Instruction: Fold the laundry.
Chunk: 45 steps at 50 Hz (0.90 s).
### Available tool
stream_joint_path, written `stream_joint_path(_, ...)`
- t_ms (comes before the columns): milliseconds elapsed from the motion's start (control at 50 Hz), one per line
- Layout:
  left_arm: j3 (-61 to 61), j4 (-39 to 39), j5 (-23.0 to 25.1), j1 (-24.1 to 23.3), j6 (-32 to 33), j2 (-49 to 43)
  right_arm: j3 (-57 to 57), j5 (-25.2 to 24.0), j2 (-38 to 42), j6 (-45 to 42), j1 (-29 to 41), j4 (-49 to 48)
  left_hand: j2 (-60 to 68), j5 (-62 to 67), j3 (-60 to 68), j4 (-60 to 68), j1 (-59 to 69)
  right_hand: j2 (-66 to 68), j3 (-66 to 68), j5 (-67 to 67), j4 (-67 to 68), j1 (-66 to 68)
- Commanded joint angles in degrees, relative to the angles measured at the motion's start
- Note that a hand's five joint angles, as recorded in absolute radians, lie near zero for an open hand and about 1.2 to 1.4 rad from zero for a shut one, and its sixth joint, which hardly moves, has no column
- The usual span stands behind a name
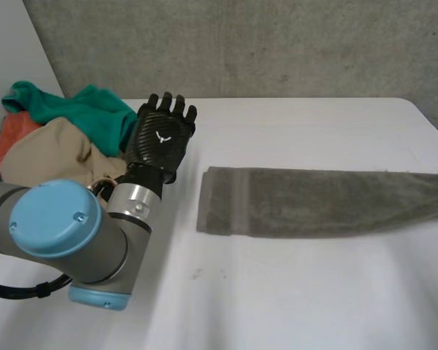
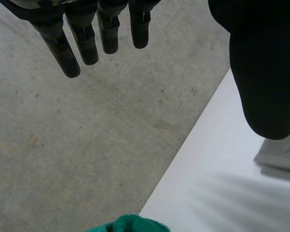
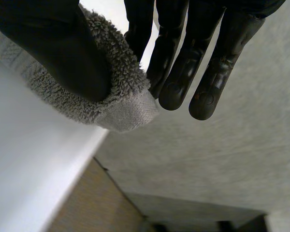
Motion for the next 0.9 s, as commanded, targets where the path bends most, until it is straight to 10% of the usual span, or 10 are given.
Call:
stream_joint_path(20, -1.68, -0.79, -0.02, 1.15, -0.11, 1.63, -0.83, -4.6, -2.18, -4.05, 7.86, -3.74, -1.65, -2.78, -2.07, -1.61, -1.1, 12.61, 12.04, 13.46, 11.87, 24.47)
stream_joint_path(280, -2.74, -0.88, -0.11, 2.12, -0.2, 2.16, 6.29, -21.47, -4.66, 2.37, 41.16, -17.62, -1.65, -2.78, -2.07, -1.61, -1.1, 12.61, 12.04, 13.46, 11.87, 24.47)
stream_joint_path(420, -2.13, -0.79, -0.11, 1.68, -1.6, 1.45, 5.68, -22.46, 5.54, 0.0, 49.1, -18.95, -1.65, -2.78, -2.07, -1.61, -1.1, 12.61, 12.04, 13.46, 11.87, 24.47)
stream_joint_path(440, -1.95, -0.79, -0.11, 1.59, -1.69, 1.28, 5.68, -21.58, 6.33, -0.61, 49.63, -19.47, -1.65, -2.78, -2.07, -1.61, -1.1, -16.31, -16.88, -15.46, -17.04, -4.45)
stream_joint_path(480, -1.69, -0.79, -0.11, 1.51, -1.96, 1.28, 5.24, -19.39, 6.08, -0.53, 49.19, -19.22, -1.65, -2.78, -2.07, -1.61, -1.1, -56.61, -57.18, -55.76, -57.34, -44.75)
stream_joint_path(600, -0.37, -0.79, -0.02, 0.54, -2.48, 1.28, 5.93, -5.78, -0.23, 9.1, 47.19, -18.08, -1.65, -2.78, -2.07, -1.61, -1.1, -57.39, -57.96, -56.54, -58.13, -45.53)
stream_joint_path(760, 3.06, -0.79, -0.02, -2.62, -2.48, -0.92, 8.75, -9.96, -8.25, 36.0, 35.77, -5.01, -1.65, -2.78, -2.07, -1.61, -1.1, -57.39, -57.96, -56.54, -58.13, -45.53)
stream_joint_path(900, 5.96, -0.79, -0.11, -5.79, -2.57, -4.43, 11.73, -11.56, -5.8, 27.46, 26.8, 5.2, -1.65, -2.78, -2.07, -1.61, -1.1, -52.47, -53.04, -51.62, -53.2, -40.61)
